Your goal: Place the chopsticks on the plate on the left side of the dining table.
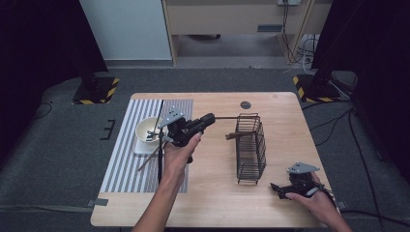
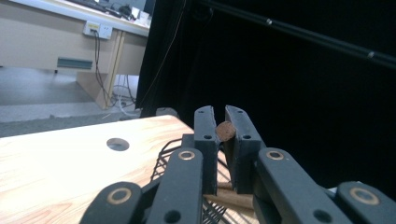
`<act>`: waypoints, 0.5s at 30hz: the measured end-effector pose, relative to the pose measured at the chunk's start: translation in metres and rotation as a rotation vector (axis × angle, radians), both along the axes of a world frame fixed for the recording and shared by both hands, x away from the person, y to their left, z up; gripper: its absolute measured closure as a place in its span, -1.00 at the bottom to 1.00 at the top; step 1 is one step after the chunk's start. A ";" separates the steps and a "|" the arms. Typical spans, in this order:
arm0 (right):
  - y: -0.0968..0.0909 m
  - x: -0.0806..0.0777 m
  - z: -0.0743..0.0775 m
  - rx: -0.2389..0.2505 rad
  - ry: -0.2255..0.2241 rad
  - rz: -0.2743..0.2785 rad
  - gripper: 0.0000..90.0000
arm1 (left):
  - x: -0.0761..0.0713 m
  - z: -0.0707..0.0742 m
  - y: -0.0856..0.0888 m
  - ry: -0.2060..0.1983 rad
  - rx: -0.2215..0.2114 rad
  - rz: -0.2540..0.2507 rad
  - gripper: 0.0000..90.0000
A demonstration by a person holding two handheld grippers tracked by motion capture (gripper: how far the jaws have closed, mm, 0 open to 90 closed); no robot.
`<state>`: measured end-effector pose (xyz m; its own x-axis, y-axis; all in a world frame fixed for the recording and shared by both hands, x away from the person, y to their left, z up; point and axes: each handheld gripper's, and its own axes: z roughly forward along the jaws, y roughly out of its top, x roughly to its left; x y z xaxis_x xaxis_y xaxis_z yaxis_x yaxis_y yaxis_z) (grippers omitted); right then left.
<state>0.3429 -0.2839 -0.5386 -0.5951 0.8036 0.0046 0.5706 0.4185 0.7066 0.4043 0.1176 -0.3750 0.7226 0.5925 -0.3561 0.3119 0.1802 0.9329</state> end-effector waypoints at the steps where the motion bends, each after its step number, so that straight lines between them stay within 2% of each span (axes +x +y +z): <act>1: 0.000 0.000 0.000 0.001 0.001 -0.001 -1.00 | 0.000 0.000 0.001 0.001 -0.016 -0.002 0.85; 3: 0.000 0.000 0.000 0.001 0.001 -0.001 -1.00 | 0.001 0.001 0.001 -0.003 -0.040 0.004 0.85; 9: 0.000 0.000 0.000 0.001 0.001 -0.001 -1.00 | 0.001 0.003 0.004 -0.015 -0.044 0.032 0.85; 11: 0.000 0.000 0.000 0.001 0.001 -0.001 -1.00 | 0.000 0.005 0.008 -0.037 -0.038 0.060 0.85; 15: 0.000 0.000 0.000 0.002 0.002 0.000 -1.00 | -0.001 0.006 0.017 -0.046 -0.038 0.088 0.85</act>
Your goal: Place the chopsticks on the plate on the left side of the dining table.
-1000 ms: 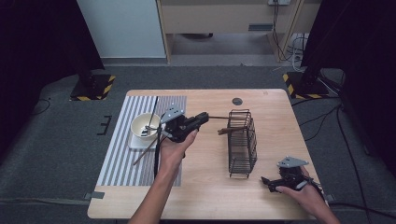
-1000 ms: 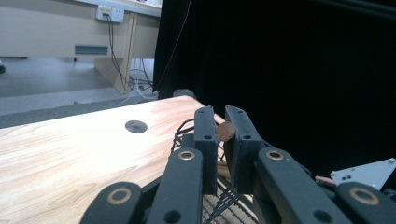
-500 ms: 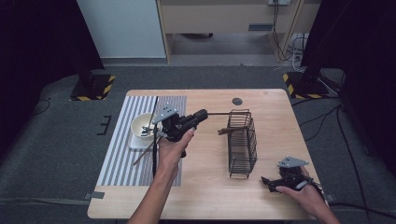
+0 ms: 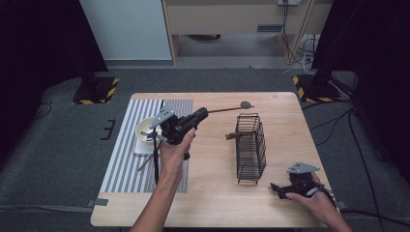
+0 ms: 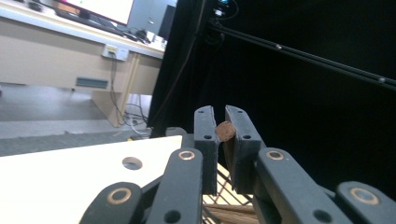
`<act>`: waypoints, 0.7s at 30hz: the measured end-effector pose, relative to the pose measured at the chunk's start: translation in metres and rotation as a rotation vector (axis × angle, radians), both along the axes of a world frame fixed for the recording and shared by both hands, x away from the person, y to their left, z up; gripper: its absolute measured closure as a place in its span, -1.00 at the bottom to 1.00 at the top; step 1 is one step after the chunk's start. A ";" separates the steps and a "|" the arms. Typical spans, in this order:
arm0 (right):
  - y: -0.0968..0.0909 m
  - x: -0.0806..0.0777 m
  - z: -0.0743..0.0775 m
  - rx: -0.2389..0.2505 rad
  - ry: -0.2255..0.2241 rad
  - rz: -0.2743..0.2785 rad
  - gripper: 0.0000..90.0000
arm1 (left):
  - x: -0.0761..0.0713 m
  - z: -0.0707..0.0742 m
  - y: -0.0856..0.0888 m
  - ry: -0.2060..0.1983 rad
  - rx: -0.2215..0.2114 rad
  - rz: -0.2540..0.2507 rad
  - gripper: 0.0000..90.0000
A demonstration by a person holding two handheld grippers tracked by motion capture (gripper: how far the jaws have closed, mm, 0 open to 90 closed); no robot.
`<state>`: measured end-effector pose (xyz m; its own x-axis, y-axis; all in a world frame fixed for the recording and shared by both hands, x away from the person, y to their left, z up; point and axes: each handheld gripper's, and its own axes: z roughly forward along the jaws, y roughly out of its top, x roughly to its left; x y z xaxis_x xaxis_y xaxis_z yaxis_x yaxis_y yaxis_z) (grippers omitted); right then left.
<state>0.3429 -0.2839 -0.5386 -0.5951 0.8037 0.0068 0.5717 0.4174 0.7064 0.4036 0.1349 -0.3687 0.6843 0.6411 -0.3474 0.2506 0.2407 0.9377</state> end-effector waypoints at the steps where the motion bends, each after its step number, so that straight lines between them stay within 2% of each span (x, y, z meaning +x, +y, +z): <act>1: 0.000 0.000 0.000 0.000 0.000 -0.001 -1.00 | 0.000 0.000 0.003 -0.002 0.000 0.007 0.85; 10: 0.000 0.000 0.000 -0.001 0.000 -0.001 -1.00 | -0.001 -0.002 0.028 -0.002 0.043 0.075 0.85; 21: 0.000 0.000 0.000 0.000 0.000 -0.001 -1.00 | -0.005 -0.017 0.048 0.021 0.053 0.135 0.85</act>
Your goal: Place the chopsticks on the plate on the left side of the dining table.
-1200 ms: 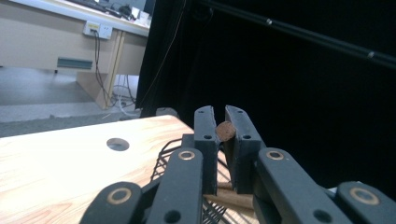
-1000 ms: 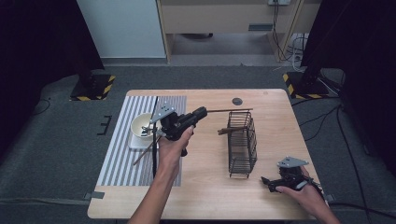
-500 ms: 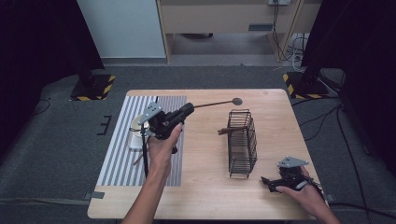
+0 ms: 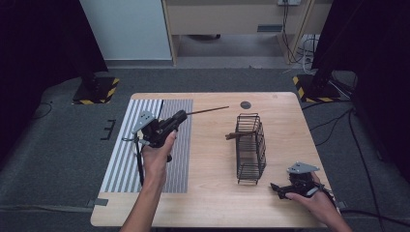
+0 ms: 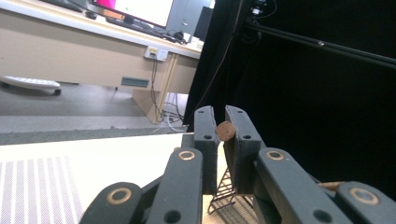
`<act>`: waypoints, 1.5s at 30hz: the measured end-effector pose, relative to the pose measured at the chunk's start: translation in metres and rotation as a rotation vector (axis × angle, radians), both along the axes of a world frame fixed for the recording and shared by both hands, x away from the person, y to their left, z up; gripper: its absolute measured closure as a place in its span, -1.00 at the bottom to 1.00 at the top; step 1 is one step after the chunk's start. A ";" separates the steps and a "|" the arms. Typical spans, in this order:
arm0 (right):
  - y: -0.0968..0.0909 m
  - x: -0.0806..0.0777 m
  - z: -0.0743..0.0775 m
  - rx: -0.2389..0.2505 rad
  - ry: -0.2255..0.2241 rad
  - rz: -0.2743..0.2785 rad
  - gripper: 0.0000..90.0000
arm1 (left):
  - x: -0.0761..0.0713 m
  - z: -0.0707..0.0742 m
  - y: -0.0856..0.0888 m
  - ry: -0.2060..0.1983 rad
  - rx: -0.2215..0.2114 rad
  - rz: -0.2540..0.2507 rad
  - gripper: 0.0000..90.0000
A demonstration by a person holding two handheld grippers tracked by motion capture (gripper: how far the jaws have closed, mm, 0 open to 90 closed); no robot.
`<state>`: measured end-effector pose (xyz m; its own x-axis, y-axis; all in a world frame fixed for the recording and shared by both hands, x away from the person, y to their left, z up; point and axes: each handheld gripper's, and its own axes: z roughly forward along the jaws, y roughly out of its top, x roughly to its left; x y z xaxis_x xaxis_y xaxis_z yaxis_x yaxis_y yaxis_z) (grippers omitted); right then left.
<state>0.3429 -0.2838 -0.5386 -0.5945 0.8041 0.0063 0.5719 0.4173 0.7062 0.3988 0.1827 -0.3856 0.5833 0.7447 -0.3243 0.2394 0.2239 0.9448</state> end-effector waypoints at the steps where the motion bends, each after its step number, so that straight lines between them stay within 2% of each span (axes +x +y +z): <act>1: 0.000 0.000 0.000 0.000 0.000 0.000 -1.00 | -0.001 -0.001 0.002 0.001 -0.002 0.006 0.85; 14: 0.000 0.000 0.000 0.000 0.000 0.000 -1.00 | -0.012 -0.024 0.020 0.031 -0.004 0.050 0.85; 31: 0.000 0.000 0.000 0.000 0.000 0.000 -1.00 | -0.024 -0.055 0.039 0.082 0.019 0.090 0.85; 45: 0.000 0.000 0.000 0.000 0.000 0.001 -1.00 | -0.030 -0.067 0.051 0.108 0.014 0.126 0.85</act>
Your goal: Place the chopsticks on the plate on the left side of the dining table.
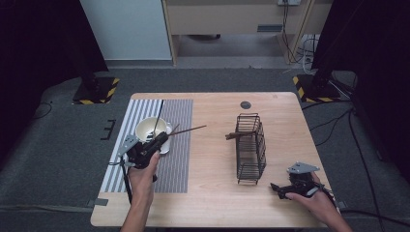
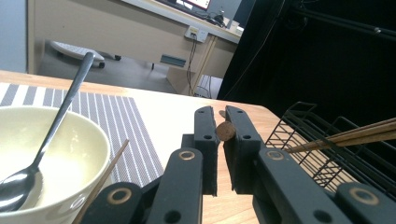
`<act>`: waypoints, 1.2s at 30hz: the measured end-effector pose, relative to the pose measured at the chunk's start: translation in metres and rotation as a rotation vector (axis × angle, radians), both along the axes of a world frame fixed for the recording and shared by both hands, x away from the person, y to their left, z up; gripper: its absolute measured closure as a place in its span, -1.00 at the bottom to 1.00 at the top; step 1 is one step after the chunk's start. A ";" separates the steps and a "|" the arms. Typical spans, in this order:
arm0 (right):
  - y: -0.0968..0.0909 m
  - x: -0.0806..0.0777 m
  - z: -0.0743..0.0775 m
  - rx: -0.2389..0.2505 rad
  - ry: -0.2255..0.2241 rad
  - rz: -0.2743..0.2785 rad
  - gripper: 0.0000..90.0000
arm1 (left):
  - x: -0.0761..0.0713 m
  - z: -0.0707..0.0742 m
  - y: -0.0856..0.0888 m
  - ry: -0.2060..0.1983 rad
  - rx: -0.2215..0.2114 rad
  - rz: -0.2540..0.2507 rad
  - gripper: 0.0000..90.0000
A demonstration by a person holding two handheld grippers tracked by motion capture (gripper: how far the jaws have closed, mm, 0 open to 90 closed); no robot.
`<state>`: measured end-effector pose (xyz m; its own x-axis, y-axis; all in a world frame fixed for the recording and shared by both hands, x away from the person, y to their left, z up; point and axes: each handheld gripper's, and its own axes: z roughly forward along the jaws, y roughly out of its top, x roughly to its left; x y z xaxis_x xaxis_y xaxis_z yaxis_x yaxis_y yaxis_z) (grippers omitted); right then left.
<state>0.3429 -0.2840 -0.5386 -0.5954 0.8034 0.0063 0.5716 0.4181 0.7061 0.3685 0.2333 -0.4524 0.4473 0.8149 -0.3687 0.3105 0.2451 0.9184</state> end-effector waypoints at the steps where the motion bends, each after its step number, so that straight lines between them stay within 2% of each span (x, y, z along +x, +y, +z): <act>1: 0.000 0.000 0.000 0.000 0.000 0.000 -1.00 | 0.000 -0.001 0.001 0.002 0.003 0.001 0.85; 16: 0.000 0.000 0.000 0.000 0.000 0.000 -1.00 | -0.007 -0.011 0.022 0.022 -0.006 0.048 0.85; 29: 0.000 0.000 0.000 0.000 0.000 0.000 -1.00 | -0.012 -0.016 0.042 0.037 -0.033 0.085 0.85; 32: 0.000 0.000 0.000 0.000 0.000 0.000 -1.00 | -0.014 -0.018 0.048 0.039 -0.054 0.105 0.85; 36: 0.000 0.000 0.000 0.000 0.000 0.000 -1.00 | -0.016 -0.019 0.052 0.043 -0.051 0.111 0.85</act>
